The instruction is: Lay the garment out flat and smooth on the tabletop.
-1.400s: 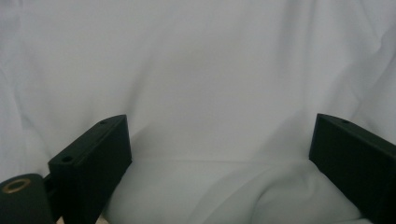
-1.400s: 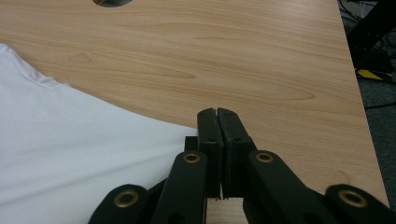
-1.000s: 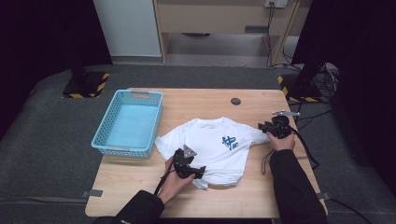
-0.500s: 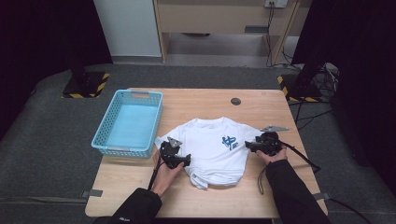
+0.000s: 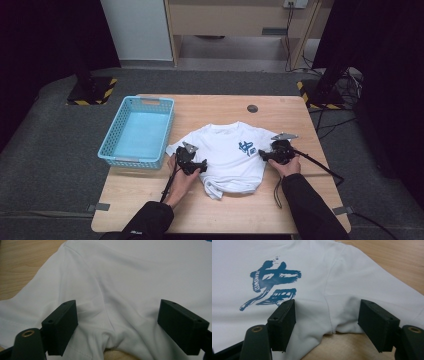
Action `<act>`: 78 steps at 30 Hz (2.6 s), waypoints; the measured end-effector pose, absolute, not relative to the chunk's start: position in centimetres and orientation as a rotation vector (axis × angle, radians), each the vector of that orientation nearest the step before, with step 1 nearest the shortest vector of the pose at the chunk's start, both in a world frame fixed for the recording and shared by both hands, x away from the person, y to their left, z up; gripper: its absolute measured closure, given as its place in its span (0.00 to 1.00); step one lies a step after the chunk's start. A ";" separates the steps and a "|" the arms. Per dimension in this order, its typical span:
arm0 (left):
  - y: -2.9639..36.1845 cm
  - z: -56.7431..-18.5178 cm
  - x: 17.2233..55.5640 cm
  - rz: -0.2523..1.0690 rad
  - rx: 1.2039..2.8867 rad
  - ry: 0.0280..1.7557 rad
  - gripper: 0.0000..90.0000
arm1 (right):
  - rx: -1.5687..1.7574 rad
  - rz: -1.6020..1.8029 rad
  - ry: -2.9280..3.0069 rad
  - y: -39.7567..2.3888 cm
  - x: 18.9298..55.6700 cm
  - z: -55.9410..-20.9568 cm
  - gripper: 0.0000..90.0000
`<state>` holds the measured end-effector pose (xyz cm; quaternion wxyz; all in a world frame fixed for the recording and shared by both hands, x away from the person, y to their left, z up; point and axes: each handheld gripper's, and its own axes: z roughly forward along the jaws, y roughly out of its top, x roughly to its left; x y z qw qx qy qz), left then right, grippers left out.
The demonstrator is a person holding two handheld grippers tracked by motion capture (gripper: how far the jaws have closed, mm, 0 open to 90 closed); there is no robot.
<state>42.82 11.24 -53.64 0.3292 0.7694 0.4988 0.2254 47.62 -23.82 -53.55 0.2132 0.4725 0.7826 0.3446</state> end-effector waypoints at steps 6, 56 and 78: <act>11.0 -53.6 44.3 0.587 2.018 1.306 0.15 | 1.347 0.927 2.115 -24.0 49.4 -53.6 0.30; 10.3 -52.7 38.7 0.551 1.972 1.258 0.30 | 1.217 0.921 2.203 -21.9 42.0 -52.4 0.27; 7.4 -53.4 34.8 0.522 2.111 1.151 0.22 | 1.088 0.929 2.364 -17.8 38.7 -53.0 0.16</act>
